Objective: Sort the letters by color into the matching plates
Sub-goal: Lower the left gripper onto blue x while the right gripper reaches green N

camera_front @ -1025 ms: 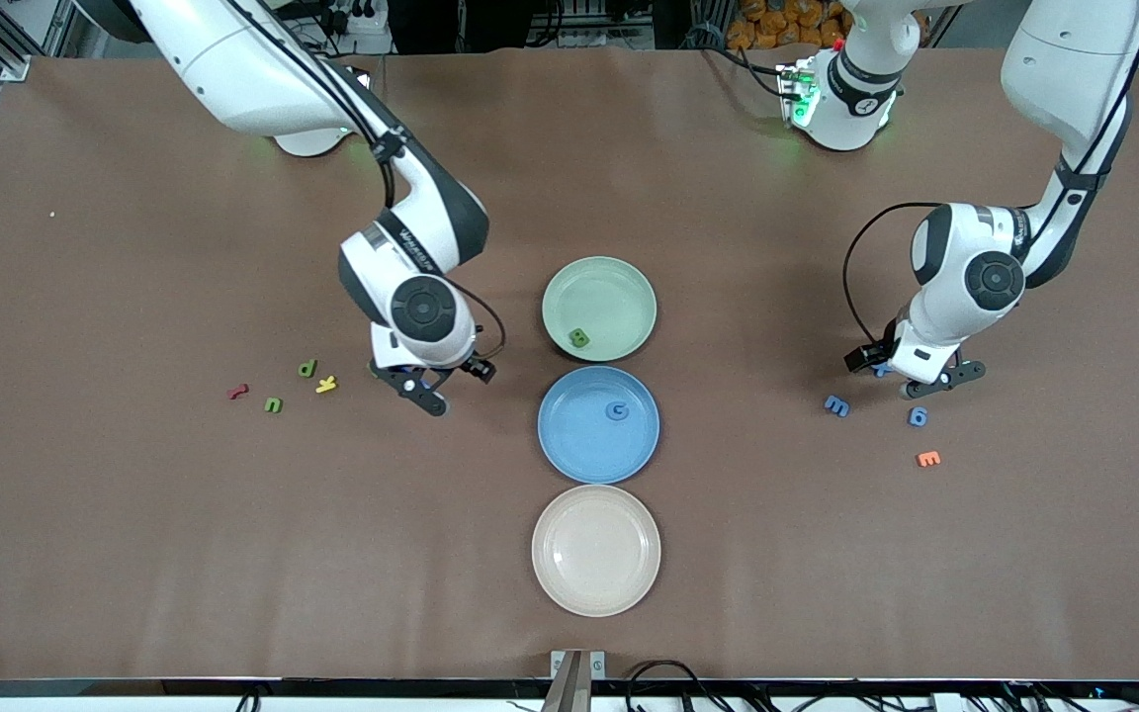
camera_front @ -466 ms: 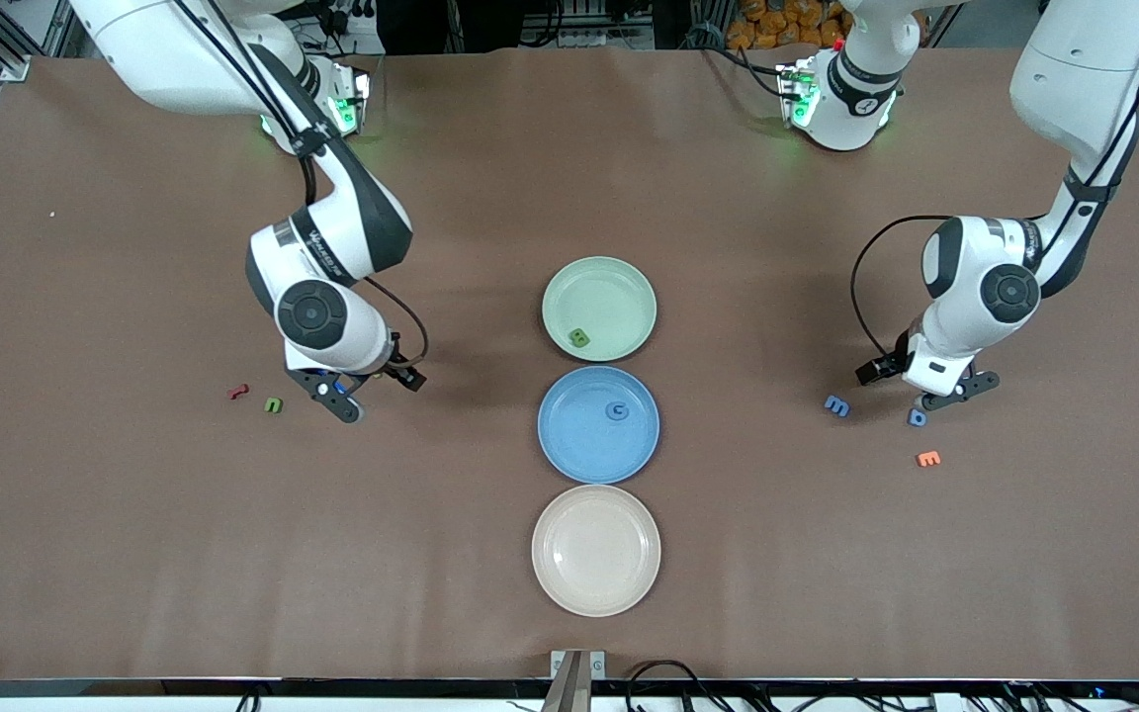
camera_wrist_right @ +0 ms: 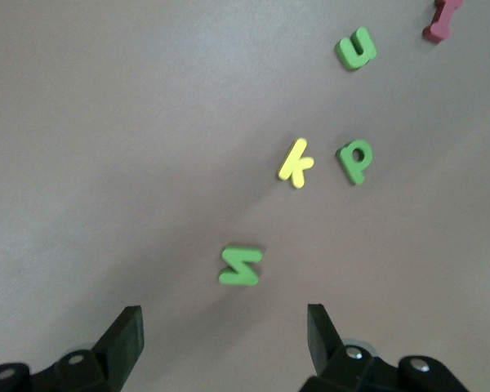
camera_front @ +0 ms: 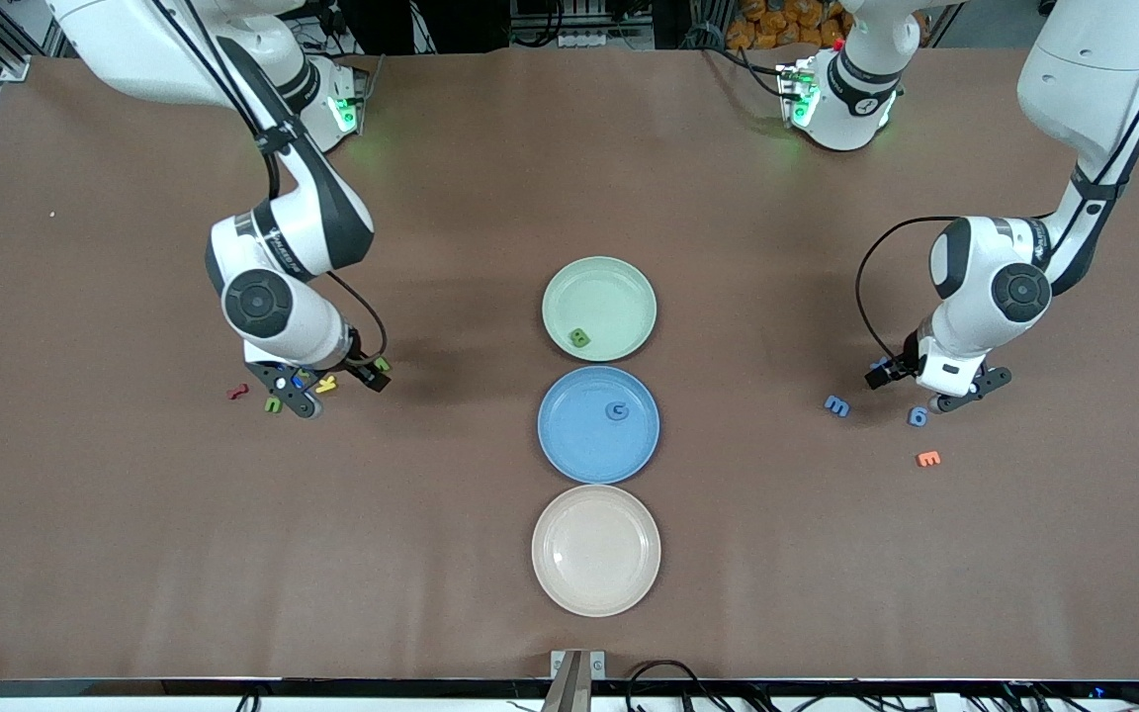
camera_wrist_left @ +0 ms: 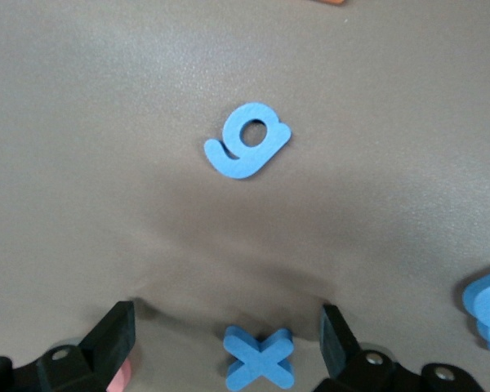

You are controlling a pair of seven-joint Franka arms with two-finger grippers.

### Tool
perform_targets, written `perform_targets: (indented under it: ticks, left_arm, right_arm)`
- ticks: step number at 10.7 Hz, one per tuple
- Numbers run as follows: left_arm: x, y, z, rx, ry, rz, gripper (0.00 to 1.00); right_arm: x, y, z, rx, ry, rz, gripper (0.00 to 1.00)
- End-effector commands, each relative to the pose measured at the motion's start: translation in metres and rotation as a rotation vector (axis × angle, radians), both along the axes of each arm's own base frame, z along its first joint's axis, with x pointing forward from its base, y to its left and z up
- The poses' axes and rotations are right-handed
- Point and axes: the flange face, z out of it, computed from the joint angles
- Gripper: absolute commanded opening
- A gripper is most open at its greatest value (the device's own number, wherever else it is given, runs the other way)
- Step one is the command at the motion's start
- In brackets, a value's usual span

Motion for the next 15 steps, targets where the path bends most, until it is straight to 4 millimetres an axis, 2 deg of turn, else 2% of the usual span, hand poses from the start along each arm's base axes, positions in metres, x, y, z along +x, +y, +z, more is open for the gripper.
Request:
perform_targets:
  ticks: [1, 4, 7, 10, 11, 12, 13, 15]
  left_arm:
    - [-0.001, -0.006, -0.001, 0.011, -0.012, 0.043, 1.0]
    - [-0.009, -0.018, -0.004, 0.006, 0.0, 0.048, 1.0]
    - [-0.016, -0.027, -0.003, 0.001, 0.006, 0.059, 1.0]
    - [-0.017, -0.034, -0.003, -0.004, 0.007, 0.06, 1.0]
    - [-0.016, -0.033, -0.003, -0.003, 0.007, 0.06, 0.6]
    - [-0.016, -0.033, -0.003, -0.003, 0.007, 0.058, 0.06]
    - [-0.016, -0.032, -0.002, -0.003, 0.006, 0.06, 0.0]
    - [-0.015, -0.032, -0.002, -0.003, 0.004, 0.06, 0.0]
  right_arm:
    - [-0.019, -0.036, 0.005, 0.048, -0.042, 0.008, 0.89]
    - [-0.026, -0.05, 0.0, 0.058, -0.1, -0.017, 0.89]
    - [-0.021, -0.061, 0.002, 0.061, -0.13, -0.04, 0.87]
    - [-0.019, -0.068, -0.01, 0.072, -0.159, -0.076, 0.86]
    - [-0.02, -0.069, -0.017, 0.099, -0.163, -0.114, 0.85]
    - [-0.021, -0.067, -0.026, 0.102, -0.16, -0.112, 0.84]
    - [-0.021, -0.062, -0.035, 0.107, -0.166, -0.106, 0.83]
    - [-0.024, -0.053, -0.048, 0.107, -0.147, -0.091, 0.8]
